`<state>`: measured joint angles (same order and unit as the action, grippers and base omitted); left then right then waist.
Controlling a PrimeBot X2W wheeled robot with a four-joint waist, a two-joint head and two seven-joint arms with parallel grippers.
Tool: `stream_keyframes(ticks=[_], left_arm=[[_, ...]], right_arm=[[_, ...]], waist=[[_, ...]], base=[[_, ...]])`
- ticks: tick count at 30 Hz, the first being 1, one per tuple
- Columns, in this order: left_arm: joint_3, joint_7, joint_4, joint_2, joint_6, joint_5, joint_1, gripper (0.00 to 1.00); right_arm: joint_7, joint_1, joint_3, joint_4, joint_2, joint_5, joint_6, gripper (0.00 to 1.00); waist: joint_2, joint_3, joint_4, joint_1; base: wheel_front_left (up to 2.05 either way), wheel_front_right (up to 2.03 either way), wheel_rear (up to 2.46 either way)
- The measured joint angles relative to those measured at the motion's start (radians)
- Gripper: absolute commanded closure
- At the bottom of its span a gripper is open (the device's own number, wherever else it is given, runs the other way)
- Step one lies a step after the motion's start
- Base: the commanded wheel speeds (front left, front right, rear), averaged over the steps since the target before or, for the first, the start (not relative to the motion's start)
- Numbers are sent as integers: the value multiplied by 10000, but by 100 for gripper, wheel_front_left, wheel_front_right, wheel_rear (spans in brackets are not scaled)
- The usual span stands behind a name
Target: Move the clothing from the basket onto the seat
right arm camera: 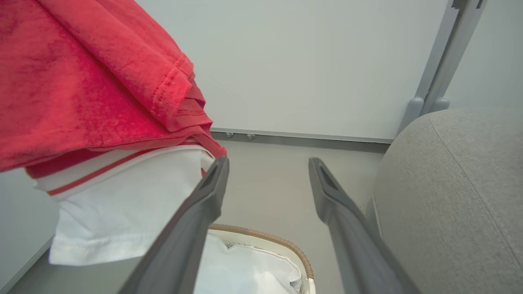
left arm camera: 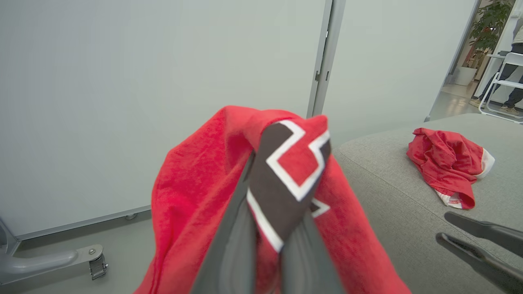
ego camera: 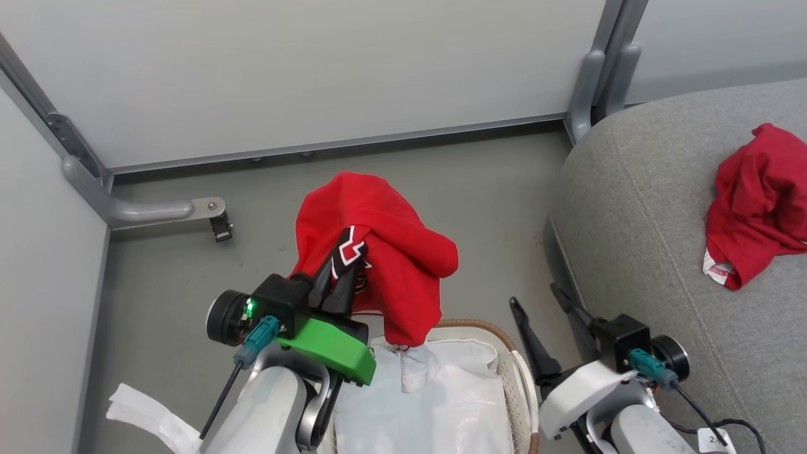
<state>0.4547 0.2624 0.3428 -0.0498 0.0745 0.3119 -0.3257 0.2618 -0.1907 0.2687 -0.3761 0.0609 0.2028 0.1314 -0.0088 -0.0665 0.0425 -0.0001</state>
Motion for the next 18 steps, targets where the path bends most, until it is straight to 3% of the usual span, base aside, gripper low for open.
stream_keyframes(ticks=[10,18], left_arm=[[433,0,-77,2,-52,186,-16,100],[1168,0,-92,4,-100,489,-195,100]], right_arm=[[0,-993,2529,1367,211,466,0,0],[0,-2101,3917,669,244,610,0,0]], waist=[[0,-138,-197,0],[0,-237,-640,0]], base=[[0,0,0],[0,0,0]])
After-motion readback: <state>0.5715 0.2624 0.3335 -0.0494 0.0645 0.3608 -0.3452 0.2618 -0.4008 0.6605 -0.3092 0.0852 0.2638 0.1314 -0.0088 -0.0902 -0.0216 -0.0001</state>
